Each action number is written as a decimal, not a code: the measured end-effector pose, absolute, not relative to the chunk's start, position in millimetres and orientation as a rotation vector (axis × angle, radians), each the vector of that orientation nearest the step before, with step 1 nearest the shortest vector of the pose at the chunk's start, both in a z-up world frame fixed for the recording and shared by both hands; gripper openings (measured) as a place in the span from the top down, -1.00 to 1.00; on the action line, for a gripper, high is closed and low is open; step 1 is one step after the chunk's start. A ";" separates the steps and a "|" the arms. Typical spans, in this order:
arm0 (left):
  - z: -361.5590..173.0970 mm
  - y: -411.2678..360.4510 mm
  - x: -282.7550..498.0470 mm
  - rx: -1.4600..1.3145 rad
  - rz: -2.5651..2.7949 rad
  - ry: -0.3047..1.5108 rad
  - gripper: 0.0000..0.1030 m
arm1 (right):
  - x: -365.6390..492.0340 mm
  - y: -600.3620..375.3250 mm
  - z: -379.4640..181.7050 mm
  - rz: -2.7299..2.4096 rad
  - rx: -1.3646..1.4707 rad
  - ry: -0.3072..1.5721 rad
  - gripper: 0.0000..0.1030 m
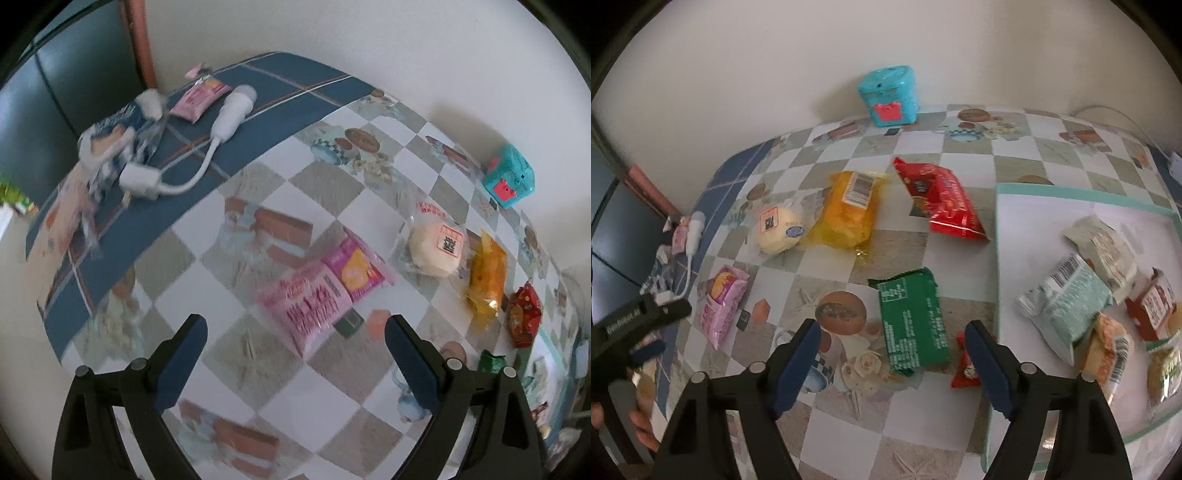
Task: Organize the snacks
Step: 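Move the right gripper to the green rectangular pack while left approaches the pink swiss roll, then grasp the green pack with the right gripper while left grasps the pink swiss roll, then lift both held packs and carry them over the white tray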
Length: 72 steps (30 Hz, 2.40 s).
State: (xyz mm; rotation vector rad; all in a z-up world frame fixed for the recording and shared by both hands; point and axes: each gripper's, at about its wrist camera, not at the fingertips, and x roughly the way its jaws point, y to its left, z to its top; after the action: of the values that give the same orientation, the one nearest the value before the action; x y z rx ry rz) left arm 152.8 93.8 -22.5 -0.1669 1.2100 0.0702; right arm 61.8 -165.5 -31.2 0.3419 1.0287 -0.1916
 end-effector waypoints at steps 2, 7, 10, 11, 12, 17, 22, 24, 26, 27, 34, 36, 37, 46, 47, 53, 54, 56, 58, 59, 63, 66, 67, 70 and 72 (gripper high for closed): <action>-25.6 90.9 159.8 -0.099 0.028 1.178 -0.88 | 66.7 -163.4 -34.3 -0.190 0.301 1.037 -0.55; -38.8 87.5 180.4 0.053 -0.087 1.167 -0.88 | 77.0 -171.5 -46.0 -0.204 0.310 1.064 -0.40; -46.1 79.2 188.0 0.158 -0.145 1.178 -0.88 | 82.0 -172.6 -52.7 -0.206 0.300 1.080 -0.26; -47.2 76.3 188.8 0.189 -0.151 1.173 -0.88 | 83.4 -172.7 -54.3 -0.203 0.299 1.083 -0.19; -49.1 72.1 189.9 0.227 -0.162 1.169 -0.88 | 84.8 -172.9 -56.4 -0.204 0.298 1.087 -0.17; -56.4 59.0 193.4 0.265 -0.215 1.188 -0.88 | 87.8 -168.3 -61.4 -0.204 0.264 1.103 -0.07; -68.0 52.7 193.7 0.277 -0.216 1.210 -0.87 | 86.7 -167.3 -63.1 -0.208 0.251 1.111 0.08; -70.9 52.3 191.6 0.274 -0.215 1.215 -0.86 | 86.7 -167.0 -63.7 -0.210 0.245 1.114 0.13; -73.7 52.1 189.2 0.271 -0.218 1.223 -0.73 | 86.6 -166.8 -65.6 -0.207 0.243 1.120 0.13; -75.1 51.3 188.2 0.276 -0.217 1.226 -0.53 | 86.2 -166.7 -66.6 -0.206 0.242 1.124 0.13; -75.1 54.2 178.8 0.248 -0.170 1.245 -0.03 | 81.2 -163.7 -67.1 -0.190 0.242 1.131 0.18; -71.4 54.7 173.6 0.232 -0.158 1.251 0.00 | 78.5 -162.6 -64.9 -0.185 0.250 1.131 0.18; -68.8 55.0 170.9 0.222 -0.151 1.253 0.01 | 77.0 -162.3 -62.7 -0.181 0.255 1.129 0.18; -27.6 45.0 140.0 0.066 -0.110 1.240 0.12 | 52.1 -166.6 -23.5 -0.179 0.333 1.052 0.18; -23.3 42.2 139.5 0.062 -0.113 1.231 0.12 | 47.9 -169.0 -19.4 -0.183 0.351 1.043 0.18; 10.9 13.6 119.8 0.023 -0.122 1.168 0.13 | 28.4 -184.1 -2.2 -0.245 0.432 1.004 0.18; 16.8 6.3 115.9 0.017 -0.131 1.160 0.13 | 24.7 -188.1 0.1 -0.254 0.449 0.998 0.18; 25.9 -10.9 111.6 0.011 -0.156 1.144 0.13 | 20.0 -195.5 4.4 -0.266 0.469 0.983 0.18; 33.0 -27.9 106.4 0.017 -0.177 1.129 0.13 | 15.2 -205.1 11.2 -0.285 0.474 0.959 0.18; 36.2 -34.9 104.0 0.019 -0.185 1.122 0.13 | 13.7 -208.7 13.0 -0.293 0.475 0.952 0.18; 49.6 -71.0 94.8 0.032 -0.232 1.099 0.13 | 3.8 -232.4 22.2 -0.352 0.478 0.909 0.17; 56.0 -94.4 89.8 0.041 -0.262 1.085 0.13 | -3.3 -253.9 27.0 -0.405 0.487 0.887 0.18; 58.0 -104.1 88.0 0.045 -0.275 1.081 0.13 | -6.6 -263.8 28.1 -0.430 0.495 0.879 0.17; 60.7 -125.6 84.4 0.058 -0.301 1.072 0.13 | -14.4 -286.9 29.2 -0.479 0.522 0.864 0.18; 61.6 -141.1 82.3 0.073 -0.319 1.069 0.13 | -18.6 -302.4 29.2 -0.511 0.537 0.854 0.18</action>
State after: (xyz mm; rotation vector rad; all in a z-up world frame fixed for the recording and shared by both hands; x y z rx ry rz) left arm 82.3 -141.1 61.6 0.0733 1.0690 -0.3190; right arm -18.6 -302.4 29.2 0.5368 0.8542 -0.5110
